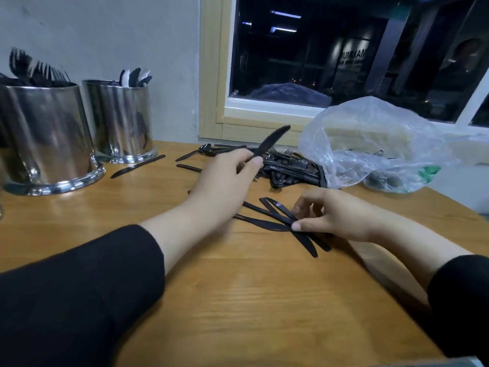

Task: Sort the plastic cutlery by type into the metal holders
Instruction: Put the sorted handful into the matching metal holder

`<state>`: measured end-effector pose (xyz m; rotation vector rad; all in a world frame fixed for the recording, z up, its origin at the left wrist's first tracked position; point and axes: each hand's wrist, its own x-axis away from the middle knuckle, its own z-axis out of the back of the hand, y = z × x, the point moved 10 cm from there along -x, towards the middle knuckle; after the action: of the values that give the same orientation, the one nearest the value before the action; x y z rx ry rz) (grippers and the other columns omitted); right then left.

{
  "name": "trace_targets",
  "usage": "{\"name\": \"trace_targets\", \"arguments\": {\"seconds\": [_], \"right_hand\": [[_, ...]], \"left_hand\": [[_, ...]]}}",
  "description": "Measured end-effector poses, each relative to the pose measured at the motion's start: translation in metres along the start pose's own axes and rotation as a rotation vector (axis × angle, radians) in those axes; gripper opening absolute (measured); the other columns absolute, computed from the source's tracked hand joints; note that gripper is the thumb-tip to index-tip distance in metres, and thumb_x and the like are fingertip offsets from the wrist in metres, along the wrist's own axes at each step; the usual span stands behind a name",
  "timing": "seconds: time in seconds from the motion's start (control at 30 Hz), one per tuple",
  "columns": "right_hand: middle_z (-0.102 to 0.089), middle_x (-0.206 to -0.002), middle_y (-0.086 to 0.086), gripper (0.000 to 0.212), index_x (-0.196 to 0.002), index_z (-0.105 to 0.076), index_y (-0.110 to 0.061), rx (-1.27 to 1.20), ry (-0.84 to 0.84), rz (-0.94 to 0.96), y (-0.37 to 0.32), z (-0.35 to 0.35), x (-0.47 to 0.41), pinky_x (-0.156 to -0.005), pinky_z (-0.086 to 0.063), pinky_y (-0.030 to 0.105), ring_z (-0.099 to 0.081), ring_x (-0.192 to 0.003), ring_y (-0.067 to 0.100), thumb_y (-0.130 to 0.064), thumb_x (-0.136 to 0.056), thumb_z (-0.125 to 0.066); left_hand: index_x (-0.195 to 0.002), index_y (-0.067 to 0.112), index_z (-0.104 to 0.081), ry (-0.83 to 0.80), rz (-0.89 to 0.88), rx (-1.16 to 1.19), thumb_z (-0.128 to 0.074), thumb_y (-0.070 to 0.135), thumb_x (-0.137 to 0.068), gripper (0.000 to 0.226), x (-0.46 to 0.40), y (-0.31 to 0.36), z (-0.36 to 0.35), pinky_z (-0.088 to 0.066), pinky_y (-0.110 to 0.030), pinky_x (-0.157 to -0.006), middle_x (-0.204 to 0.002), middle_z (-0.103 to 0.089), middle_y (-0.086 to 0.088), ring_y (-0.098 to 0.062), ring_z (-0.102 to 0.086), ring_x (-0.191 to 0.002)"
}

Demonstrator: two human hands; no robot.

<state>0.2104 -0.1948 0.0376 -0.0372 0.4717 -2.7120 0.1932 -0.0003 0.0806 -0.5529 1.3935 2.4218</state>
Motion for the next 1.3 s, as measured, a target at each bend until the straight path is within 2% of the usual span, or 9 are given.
{"name": "trace_targets", "arguments": {"seconds": [0.13, 0.23, 0.47, 0.57, 0.77, 0.9, 1.03, 1.17, 1.3], "right_hand": [[-0.063, -0.083, -0.013, 0.020, -0.091, -0.067, -0.036, -0.021, 0.016, 0.043, 0.002, -0.003, -0.008, -0.071, -0.050, 0.027, -0.056, -0.074, 0.003, -0.051, -0.082, -0.075], [-0.064, -0.083, -0.013, 0.013, -0.089, -0.067, -0.035, -0.098, 0.044, 0.068, 0.004, -0.007, -0.009, -0.070, -0.050, 0.028, -0.056, -0.072, 0.005, -0.043, -0.084, -0.076], [-0.059, -0.072, -0.014, 0.013, -0.087, -0.064, -0.029, -0.114, 0.052, 0.174, -0.010, -0.006, -0.012, -0.058, -0.041, 0.019, -0.049, -0.061, 0.004, -0.033, -0.085, -0.077], [-0.061, -0.077, -0.015, 0.009, -0.084, -0.064, -0.032, -0.107, 0.065, 0.268, -0.021, 0.001, -0.012, -0.060, -0.043, 0.017, -0.053, -0.068, 0.007, -0.034, -0.085, -0.073], [-0.061, -0.083, -0.015, 0.007, -0.091, -0.063, -0.030, -0.088, 0.411, 0.484, -0.032, 0.045, -0.012, -0.067, -0.044, 0.019, -0.059, -0.077, 0.013, -0.034, -0.088, -0.067], [-0.061, -0.086, -0.017, 0.008, -0.094, -0.064, -0.029, -0.117, 0.527, 0.444, -0.024, 0.048, -0.013, -0.069, -0.042, 0.016, -0.058, -0.078, 0.008, -0.031, -0.090, -0.070], [-0.063, -0.089, -0.016, 0.015, -0.104, -0.063, -0.033, -0.204, 0.614, 0.327, -0.011, 0.061, -0.009, -0.070, -0.043, 0.010, -0.059, -0.082, 0.000, -0.037, -0.091, -0.069], [-0.065, -0.081, -0.010, 0.020, -0.091, -0.066, -0.032, -0.149, 0.421, 0.173, 0.004, 0.048, -0.018, -0.064, -0.045, 0.012, -0.058, -0.074, -0.003, -0.052, -0.086, -0.065], [-0.065, -0.088, -0.016, 0.043, -0.102, -0.067, -0.038, -0.018, 0.117, 0.112, 0.005, 0.004, -0.026, -0.072, -0.050, 0.023, -0.060, -0.081, 0.000, -0.070, -0.074, -0.060]], "left_hand": [[-0.092, 0.027, -0.067, -0.038, -0.050, -0.174, -0.049, 0.039, -0.105, 0.025, -0.005, -0.018, -0.008, -0.043, -0.035, -0.064, -0.071, -0.062, 0.001, -0.015, -0.056, -0.070], [-0.096, 0.022, -0.068, -0.036, -0.066, -0.182, -0.046, 0.034, -0.107, 0.027, -0.009, -0.019, -0.006, -0.040, -0.027, -0.060, -0.071, -0.062, -0.001, -0.013, -0.054, -0.072], [-0.098, 0.013, -0.068, -0.063, -0.160, -0.318, -0.046, 0.034, -0.107, 0.031, -0.031, -0.013, -0.011, -0.042, -0.033, -0.071, -0.076, -0.063, -0.002, -0.022, -0.056, -0.077], [-0.088, 0.021, -0.066, -0.105, -0.146, -0.333, -0.047, 0.035, -0.107, 0.030, -0.031, -0.017, -0.014, -0.039, -0.026, -0.062, -0.073, -0.063, 0.003, -0.011, -0.056, -0.070], [-0.075, 0.016, -0.062, -0.231, -0.043, -0.197, -0.049, 0.031, -0.107, 0.037, -0.025, -0.026, -0.026, -0.056, -0.028, -0.059, -0.071, -0.072, 0.006, -0.009, -0.066, -0.055], [-0.070, 0.014, -0.056, -0.213, -0.128, -0.321, -0.049, 0.038, -0.105, 0.043, -0.023, -0.012, -0.032, -0.034, -0.017, -0.050, -0.055, -0.055, 0.006, -0.006, -0.049, -0.052], [-0.088, 0.024, -0.065, -0.255, -0.081, -0.403, -0.056, 0.045, -0.100, 0.026, -0.015, -0.020, -0.035, -0.034, -0.019, -0.052, -0.070, -0.062, 0.003, -0.007, -0.053, -0.067], [-0.090, 0.029, -0.066, -0.129, -0.018, -0.370, -0.051, 0.039, -0.104, 0.023, -0.019, -0.024, -0.018, -0.033, -0.015, -0.049, -0.066, -0.056, 0.007, 0.002, -0.051, -0.059], [-0.105, 0.024, -0.071, -0.061, 0.052, -0.335, -0.047, 0.037, -0.105, 0.026, -0.022, -0.030, -0.009, -0.038, -0.017, -0.058, -0.080, -0.064, 0.004, -0.007, -0.056, -0.072]]}}
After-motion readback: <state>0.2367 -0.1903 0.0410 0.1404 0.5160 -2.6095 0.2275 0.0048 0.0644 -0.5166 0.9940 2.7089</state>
